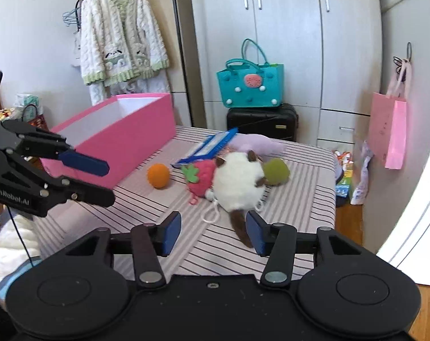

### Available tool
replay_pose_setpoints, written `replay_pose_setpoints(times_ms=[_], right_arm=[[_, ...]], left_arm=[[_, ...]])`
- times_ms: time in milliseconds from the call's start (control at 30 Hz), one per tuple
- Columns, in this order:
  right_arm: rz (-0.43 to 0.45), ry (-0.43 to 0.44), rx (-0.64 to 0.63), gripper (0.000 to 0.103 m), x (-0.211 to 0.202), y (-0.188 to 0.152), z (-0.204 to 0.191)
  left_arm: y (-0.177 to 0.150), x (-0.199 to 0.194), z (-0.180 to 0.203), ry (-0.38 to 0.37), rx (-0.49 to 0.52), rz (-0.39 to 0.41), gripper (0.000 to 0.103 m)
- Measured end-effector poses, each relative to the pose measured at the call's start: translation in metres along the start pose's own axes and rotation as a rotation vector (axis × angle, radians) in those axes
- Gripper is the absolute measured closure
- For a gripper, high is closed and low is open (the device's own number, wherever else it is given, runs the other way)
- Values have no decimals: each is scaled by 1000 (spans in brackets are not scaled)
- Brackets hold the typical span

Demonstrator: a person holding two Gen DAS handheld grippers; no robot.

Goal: Organize soft objects
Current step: 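Move the left tool back to the white plush cat and close on it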

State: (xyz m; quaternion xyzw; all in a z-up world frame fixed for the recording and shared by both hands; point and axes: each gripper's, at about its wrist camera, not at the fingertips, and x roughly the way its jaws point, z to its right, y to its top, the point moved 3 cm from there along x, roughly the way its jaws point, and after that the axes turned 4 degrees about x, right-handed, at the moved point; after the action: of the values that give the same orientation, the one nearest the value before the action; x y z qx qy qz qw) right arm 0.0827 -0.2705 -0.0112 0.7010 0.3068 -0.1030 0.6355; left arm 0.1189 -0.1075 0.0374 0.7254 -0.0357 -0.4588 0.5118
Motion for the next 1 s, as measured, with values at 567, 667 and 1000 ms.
replay_pose_setpoints(times_ms=[567,667,1000], right_arm=[[59,-57,35,29,77,-10,38],[40,-42,18,27,89,-4,40],[2,-18,41,23,117,8,47]], left_arm=[[34,89,10,71,-31,43,39],[40,102,-1,57,-67,37,36],[39,132,-17,24,-161,24,34]])
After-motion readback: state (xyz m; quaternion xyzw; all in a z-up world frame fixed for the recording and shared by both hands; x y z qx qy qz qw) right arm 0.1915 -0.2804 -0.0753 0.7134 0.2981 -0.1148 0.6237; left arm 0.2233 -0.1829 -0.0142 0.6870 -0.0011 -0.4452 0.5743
